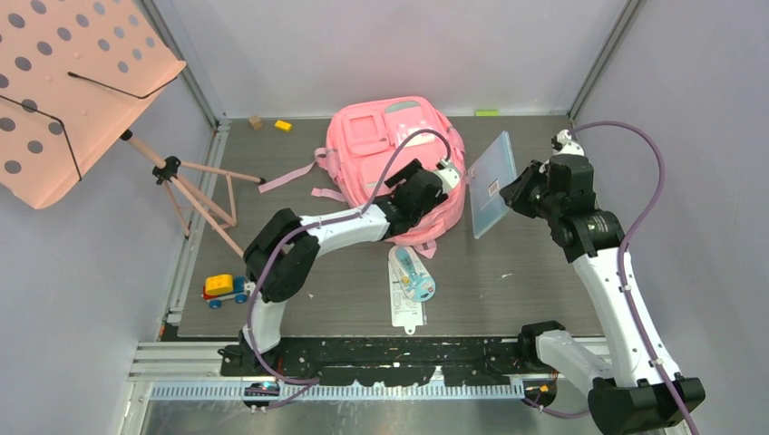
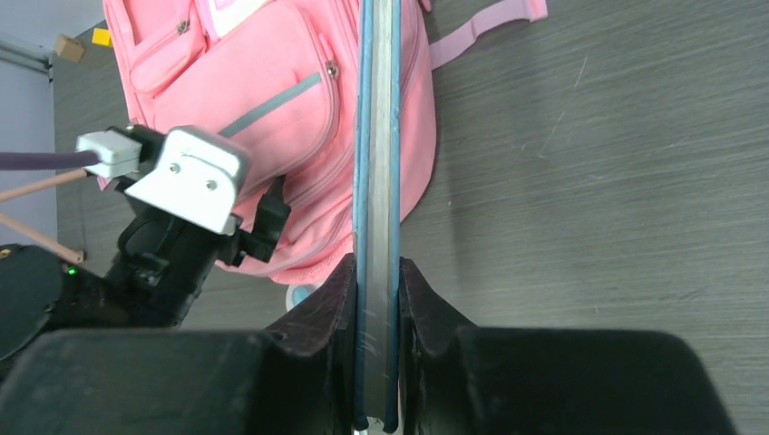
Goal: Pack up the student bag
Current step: Place the stationery in the student bag.
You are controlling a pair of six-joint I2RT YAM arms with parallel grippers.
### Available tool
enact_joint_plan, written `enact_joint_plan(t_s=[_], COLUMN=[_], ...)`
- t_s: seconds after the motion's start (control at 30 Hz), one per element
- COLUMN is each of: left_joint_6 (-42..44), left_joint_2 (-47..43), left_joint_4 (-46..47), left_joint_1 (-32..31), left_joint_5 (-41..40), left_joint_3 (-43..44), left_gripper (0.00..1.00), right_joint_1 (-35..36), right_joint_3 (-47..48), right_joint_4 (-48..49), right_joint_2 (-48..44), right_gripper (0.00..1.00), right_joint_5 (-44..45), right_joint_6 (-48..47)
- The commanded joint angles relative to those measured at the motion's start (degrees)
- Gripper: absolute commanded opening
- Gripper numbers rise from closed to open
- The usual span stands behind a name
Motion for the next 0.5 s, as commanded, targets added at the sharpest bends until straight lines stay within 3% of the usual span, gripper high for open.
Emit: enact_joint_plan(t_s=[0.0, 0.07, 0.13, 0.27, 0.47], left_joint_6=[1.0, 1.2, 1.4, 0.2, -5.4], left_joint_2=[2.3, 2.4, 1.4, -3.2, -10.9], left_joint_4=[6.2, 7.4, 8.8, 9.4, 5.1], left_joint_1=[-0.2, -0.2, -0.2, -0.2, -0.1], left_joint_5=[-8.9, -11.0, -12.4, -12.1, -8.1], left_joint_3=[3.3, 3.2, 2.4, 1.3, 0.1], left_gripper=[0.66, 0.42, 0.26, 0.02, 0.0], right_joint_1=[-0.1, -0.1, -0.1, -0.1, -0.1], right_joint_3=[0.2, 0.1, -0.4, -2.9, -8.5], right_joint_4=[3.0, 1.8, 0.7, 0.3, 5.4], right_joint_2=[-4.1, -5.0, -6.8, -10.6, -15.7], right_gripper=[0.0, 0.0, 0.0, 0.0, 0.0], right_joint_5=[-2.4, -2.5, -2.1, -1.7, -5.1], right_joint_6=[1.2, 1.2, 1.4, 3.1, 10.8])
